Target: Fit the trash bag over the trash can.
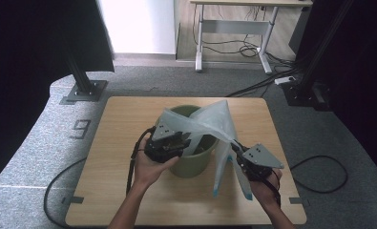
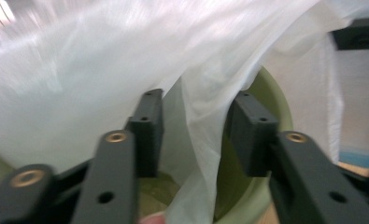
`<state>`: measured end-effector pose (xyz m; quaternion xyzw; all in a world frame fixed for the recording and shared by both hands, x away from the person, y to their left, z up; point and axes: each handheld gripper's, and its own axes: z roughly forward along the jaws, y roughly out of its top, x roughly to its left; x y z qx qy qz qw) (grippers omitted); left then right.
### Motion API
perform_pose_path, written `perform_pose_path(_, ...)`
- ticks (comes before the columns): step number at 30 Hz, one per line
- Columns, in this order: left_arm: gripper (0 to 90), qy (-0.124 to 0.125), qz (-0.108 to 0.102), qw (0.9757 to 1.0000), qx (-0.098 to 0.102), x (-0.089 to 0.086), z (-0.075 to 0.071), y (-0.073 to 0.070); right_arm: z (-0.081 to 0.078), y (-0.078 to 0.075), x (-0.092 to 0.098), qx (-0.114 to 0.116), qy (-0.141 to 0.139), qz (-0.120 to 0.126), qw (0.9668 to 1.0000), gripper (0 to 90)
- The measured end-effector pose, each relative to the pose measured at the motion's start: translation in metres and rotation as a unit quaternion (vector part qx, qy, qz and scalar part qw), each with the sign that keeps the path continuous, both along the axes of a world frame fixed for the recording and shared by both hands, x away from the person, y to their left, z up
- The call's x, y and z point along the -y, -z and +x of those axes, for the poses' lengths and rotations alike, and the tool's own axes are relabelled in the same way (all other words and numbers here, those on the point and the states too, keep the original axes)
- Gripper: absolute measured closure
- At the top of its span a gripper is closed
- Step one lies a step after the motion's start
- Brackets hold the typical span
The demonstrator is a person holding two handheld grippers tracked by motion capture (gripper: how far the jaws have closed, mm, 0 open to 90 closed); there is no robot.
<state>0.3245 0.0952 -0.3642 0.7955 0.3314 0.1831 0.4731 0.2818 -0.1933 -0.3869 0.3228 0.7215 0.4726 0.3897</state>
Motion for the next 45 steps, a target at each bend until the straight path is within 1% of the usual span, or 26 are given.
perform_pose_path(1, 50.2, -0.006, 0.001, 1.0000, 0.007, -0.001, -0.003, 0.000, 0.001, 0.001, 0.001, -0.003, 0.001, 0.002, 1.0000, 88.4)
perform_pose_path(5, 39.4, -0.018, -0.009, 0.9994, 0.027, -0.007, -0.007, -0.004, 0.005, 0.003, 0.005, -0.013, 0.003, 0.007, 0.9999, 88.4)
perform_pose_path(7, 35.1, -0.019, -0.013, 0.9991, 0.036, -0.009, -0.008, -0.007, 0.005, 0.003, 0.006, -0.014, 0.002, 0.007, 0.9999, 88.4)
perform_pose_path(8, 31.1, -0.019, -0.014, 0.9988, 0.042, -0.009, -0.008, -0.010, 0.005, 0.001, 0.006, -0.015, 0.000, 0.005, 0.9999, 88.4)
perform_pose_path(11, 28.5, -0.015, -0.014, 0.9983, 0.054, -0.007, -0.007, -0.017, 0.005, 0.000, 0.005, -0.017, -0.003, 0.004, 0.9998, 88.4)
perform_pose_path(13, 28.2, -0.007, -0.013, 0.9983, 0.056, -0.005, -0.006, -0.020, 0.005, 0.000, 0.005, -0.017, -0.003, 0.004, 0.9998, 88.4)
perform_pose_path(16, 27.3, 0.009, -0.001, 0.9985, 0.053, 0.002, -0.003, -0.022, 0.006, 0.000, 0.003, -0.021, -0.008, 0.005, 0.9997, 88.4)
perform_pose_path(18, 26.7, 0.020, 0.004, 0.9986, 0.050, 0.007, -0.003, -0.022, 0.007, -0.001, -0.001, -0.023, -0.013, 0.006, 0.9996, 88.4)
perform_pose_path(20, 26.0, 0.041, 0.009, 0.9981, 0.045, 0.013, -0.003, -0.020, 0.007, -0.001, -0.002, -0.023, -0.015, 0.006, 0.9996, 88.4)
perform_pose_path(23, 24.9, 0.057, 0.017, 0.9973, 0.044, 0.018, -0.006, -0.017, 0.009, -0.004, -0.006, -0.023, -0.021, 0.008, 0.9995, 88.3)
perform_pose_path(27, 24.4, 0.066, 0.011, 0.9970, 0.038, 0.018, -0.008, -0.012, 0.014, -0.007, -0.008, -0.032, -0.025, 0.018, 0.9990, 88.3)
perform_pose_path(31, 25.9, 0.062, 0.012, 0.9976, 0.028, 0.019, -0.005, -0.006, 0.017, -0.009, -0.009, -0.038, -0.029, 0.027, 0.9985, 88.3)
perform_pose_path(33, 28.7, 0.056, 0.015, 0.9980, 0.024, 0.020, -0.002, -0.003, 0.018, -0.009, -0.010, -0.039, -0.031, 0.031, 0.9983, 88.3)
perform_pose_path(34, 31.2, 0.053, 0.012, 0.9983, 0.020, 0.021, 0.000, -0.001, 0.018, -0.009, -0.010, -0.039, -0.031, 0.033, 0.9982, 88.2)
perform_pose_path(36, 39.6, 0.051, 0.009, 0.9986, 0.013, 0.022, 0.002, 0.001, 0.018, -0.010, -0.010, -0.040, -0.032, 0.037, 0.9980, 88.1)
perform_pose_path(37, 45.3, 0.047, 0.008, 0.9988, 0.008, 0.022, 0.003, 0.002, 0.018, -0.010, -0.010, -0.039, -0.033, 0.039, 0.9979, 87.9)
perform_pose_path(38, 56.9, 0.045, 0.007, 0.9989, 0.002, 0.023, 0.004, 0.003, 0.018, -0.009, -0.009, -0.040, -0.035, 0.045, 0.9976, 86.7)
perform_pose_path(39, 56.9, 0.046, 0.006, 0.9989, -0.002, 0.023, 0.005, 0.004, 0.018, -0.009, -0.009, -0.040, -0.035, 0.045, 0.9976, 86.7)
perform_pose_path(40, 61.7, 0.046, 0.003, 0.9989, -0.009, 0.023, 0.007, 0.004, 0.018, -0.009, -0.009, -0.040, -0.037, 0.048, 0.9974, 85.5)
perform_pose_path(42, 72.0, 0.047, -0.009, 0.9986, -0.024, 0.021, 0.009, 0.004, 0.018, -0.008, -0.007, -0.040, -0.044, 0.059, 0.9965, 79.4)
perform_pose_path(44, 80.8, 0.049, -0.017, 0.9981, -0.034, 0.019, 0.012, 0.004, 0.017, -0.004, -0.006, -0.041, -0.045, 0.070, 0.9957, 68.6)
perform_pose_path(45, 84.2, 0.048, -0.019, 0.9980, -0.037, 0.018, 0.013, 0.004, 0.016, -0.002, -0.005, -0.043, -0.048, 0.071, 0.9954, 62.4)
